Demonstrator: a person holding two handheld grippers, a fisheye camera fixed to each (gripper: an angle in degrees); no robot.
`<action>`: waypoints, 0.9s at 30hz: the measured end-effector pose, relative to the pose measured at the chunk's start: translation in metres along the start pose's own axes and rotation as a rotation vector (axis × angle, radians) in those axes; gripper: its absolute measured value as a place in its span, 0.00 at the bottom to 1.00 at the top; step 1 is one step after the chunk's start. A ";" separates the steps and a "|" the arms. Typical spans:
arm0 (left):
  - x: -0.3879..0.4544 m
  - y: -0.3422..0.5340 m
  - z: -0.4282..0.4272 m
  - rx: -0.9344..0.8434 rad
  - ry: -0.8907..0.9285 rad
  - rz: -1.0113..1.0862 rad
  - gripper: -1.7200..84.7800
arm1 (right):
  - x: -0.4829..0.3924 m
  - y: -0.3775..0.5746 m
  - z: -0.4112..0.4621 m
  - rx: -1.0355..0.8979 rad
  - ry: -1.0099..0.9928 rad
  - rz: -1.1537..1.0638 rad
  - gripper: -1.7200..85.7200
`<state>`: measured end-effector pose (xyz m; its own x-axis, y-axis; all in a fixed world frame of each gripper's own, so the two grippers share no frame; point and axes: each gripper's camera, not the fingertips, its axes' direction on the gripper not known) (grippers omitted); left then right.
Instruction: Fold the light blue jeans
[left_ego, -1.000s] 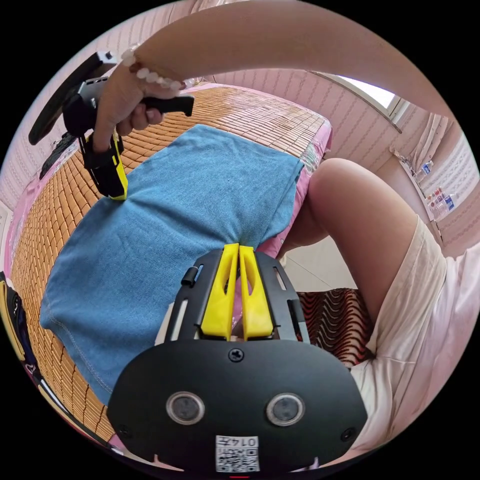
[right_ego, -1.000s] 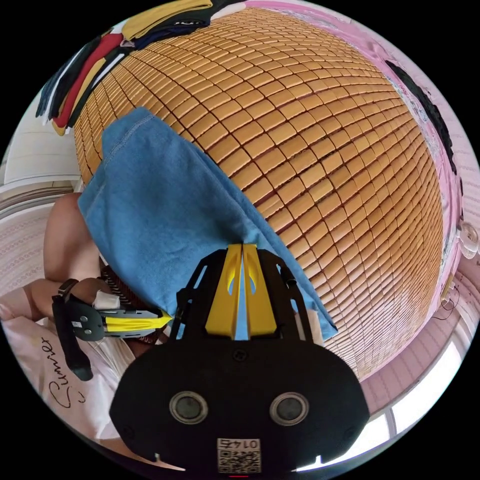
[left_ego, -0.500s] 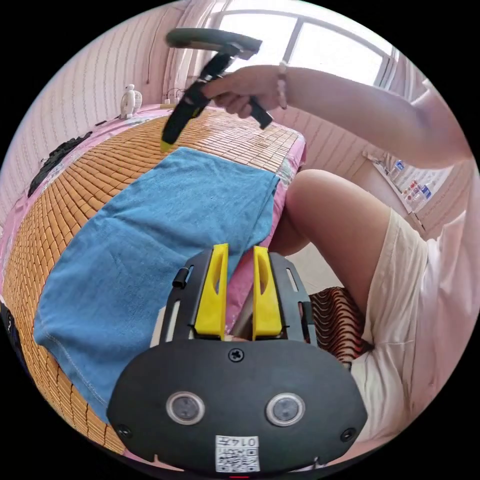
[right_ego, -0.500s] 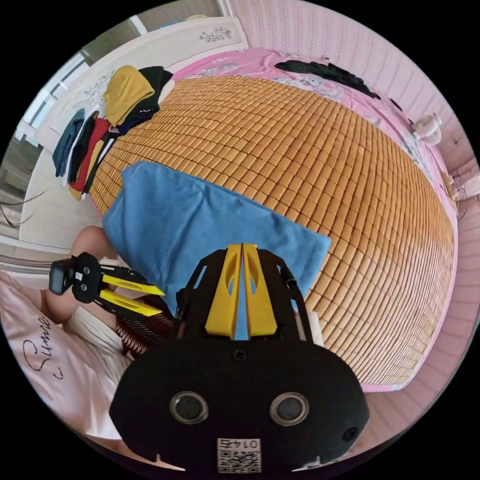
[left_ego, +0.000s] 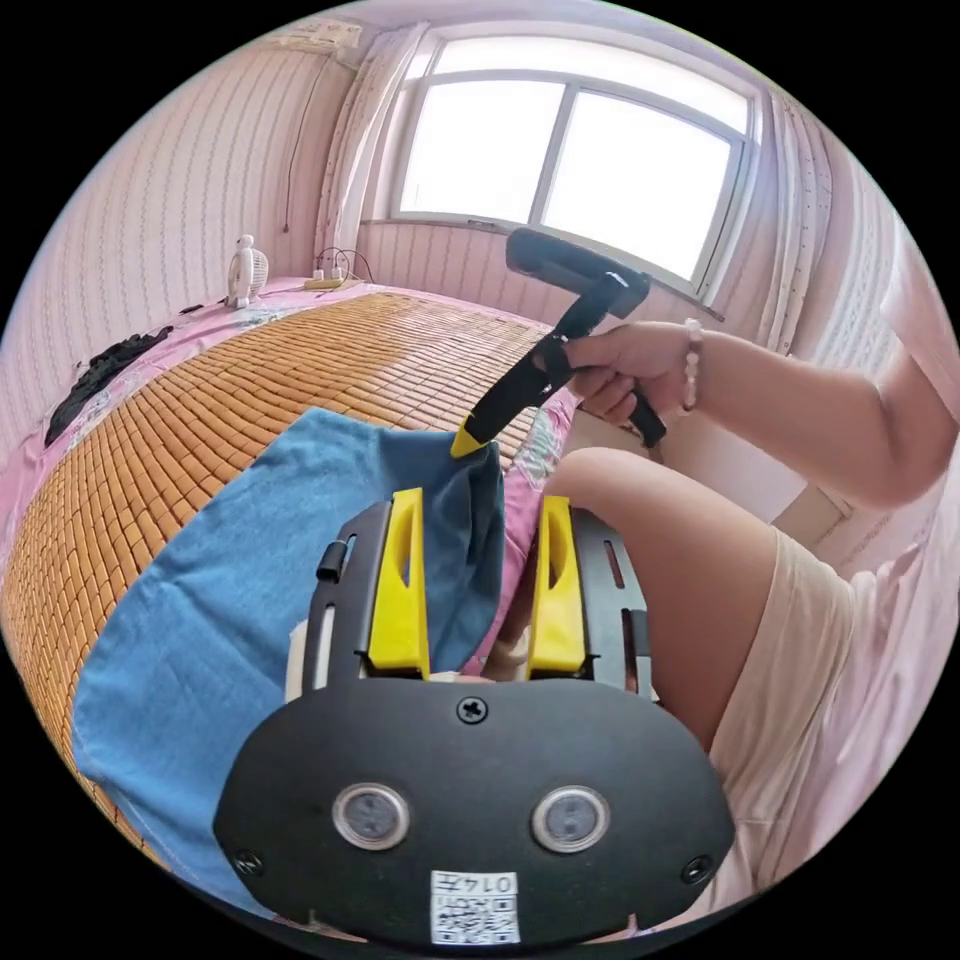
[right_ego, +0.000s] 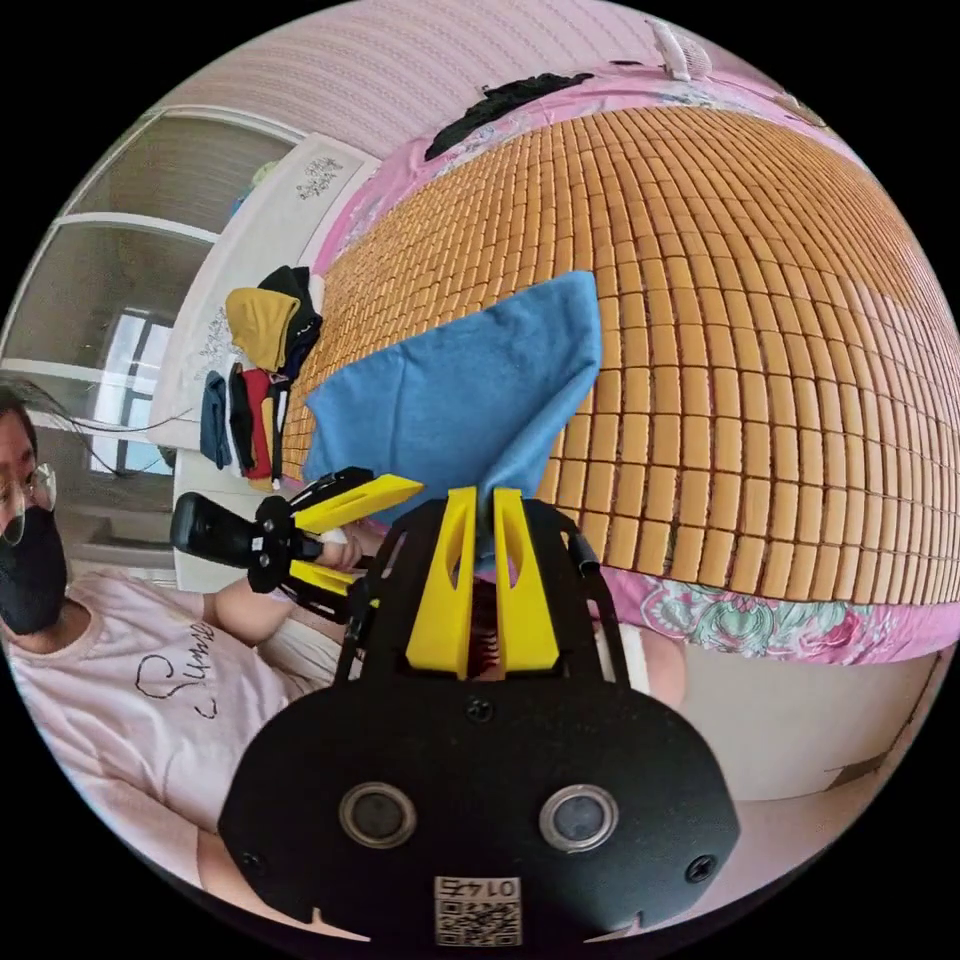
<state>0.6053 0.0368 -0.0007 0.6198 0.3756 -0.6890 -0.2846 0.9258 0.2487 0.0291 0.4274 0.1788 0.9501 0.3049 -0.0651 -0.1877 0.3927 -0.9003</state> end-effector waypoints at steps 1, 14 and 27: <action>0.000 -0.006 0.004 -0.010 -0.014 -0.008 0.19 | -0.003 0.002 -0.014 0.032 -0.077 -0.032 0.06; 0.006 0.006 -0.014 -0.116 0.032 0.029 0.07 | 0.133 0.015 -0.054 0.335 -0.253 0.307 0.15; 0.004 -0.017 -0.082 0.217 0.089 0.017 0.07 | 0.122 0.057 -0.191 0.726 -0.411 0.159 0.04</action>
<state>0.5529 0.0188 -0.0637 0.5465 0.3952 -0.7384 -0.1248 0.9102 0.3949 0.1818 0.3211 0.0370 0.7592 0.6397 0.1204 -0.5582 0.7350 -0.3851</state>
